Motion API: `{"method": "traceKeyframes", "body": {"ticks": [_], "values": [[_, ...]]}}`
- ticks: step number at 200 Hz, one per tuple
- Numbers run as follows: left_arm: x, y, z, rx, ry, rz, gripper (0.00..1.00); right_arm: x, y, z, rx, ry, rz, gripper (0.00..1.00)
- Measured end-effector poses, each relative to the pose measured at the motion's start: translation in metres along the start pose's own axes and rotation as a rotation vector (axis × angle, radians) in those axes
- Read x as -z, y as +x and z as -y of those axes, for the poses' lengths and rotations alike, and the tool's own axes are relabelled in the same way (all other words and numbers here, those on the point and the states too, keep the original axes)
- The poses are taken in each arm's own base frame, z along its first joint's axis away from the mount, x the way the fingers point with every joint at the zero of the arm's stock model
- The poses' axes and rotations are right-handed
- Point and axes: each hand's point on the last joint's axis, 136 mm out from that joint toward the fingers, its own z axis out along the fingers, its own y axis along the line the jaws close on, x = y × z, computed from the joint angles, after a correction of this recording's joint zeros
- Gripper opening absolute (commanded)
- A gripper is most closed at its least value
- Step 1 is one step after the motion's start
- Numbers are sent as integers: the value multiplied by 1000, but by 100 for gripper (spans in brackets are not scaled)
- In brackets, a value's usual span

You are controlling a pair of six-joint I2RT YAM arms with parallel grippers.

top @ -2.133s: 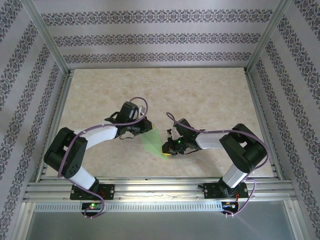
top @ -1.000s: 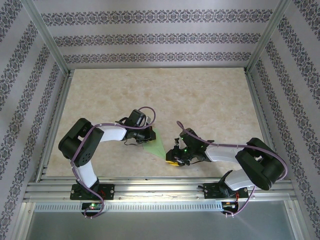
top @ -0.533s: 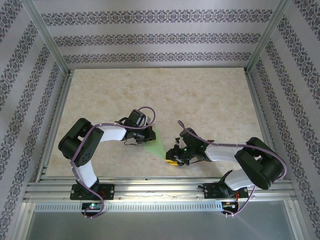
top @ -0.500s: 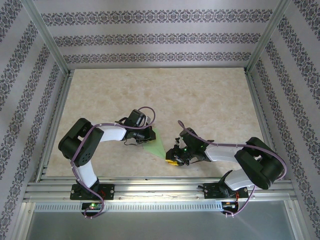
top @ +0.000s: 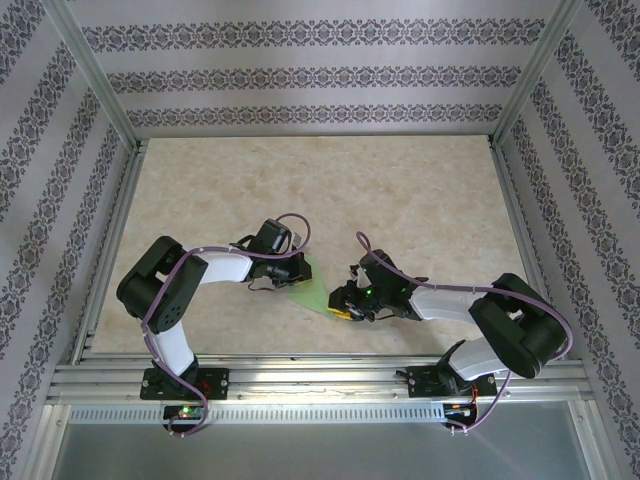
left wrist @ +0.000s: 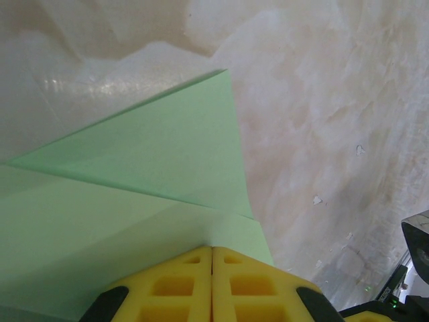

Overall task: Fold a paper plane with a square sheet of paper (pick it up from the middle)
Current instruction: Turn over the paper at the center of the table.

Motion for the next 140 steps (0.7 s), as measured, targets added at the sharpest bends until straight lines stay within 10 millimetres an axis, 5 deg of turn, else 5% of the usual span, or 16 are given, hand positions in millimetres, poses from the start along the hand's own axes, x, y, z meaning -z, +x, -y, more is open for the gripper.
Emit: {"method": "traceKeyframes", "body": {"ticks": [42,98,140], "values": [[0,0,0,12,3,2,6,-4,-1,3,-4,4,-5,25],[0,1,1,20,11,-1,7,-5,-3,0,6,-11,-1,9],[6,-2,9,25,30,12,18,-2,-5,-4,17,-25,9,2]]}}
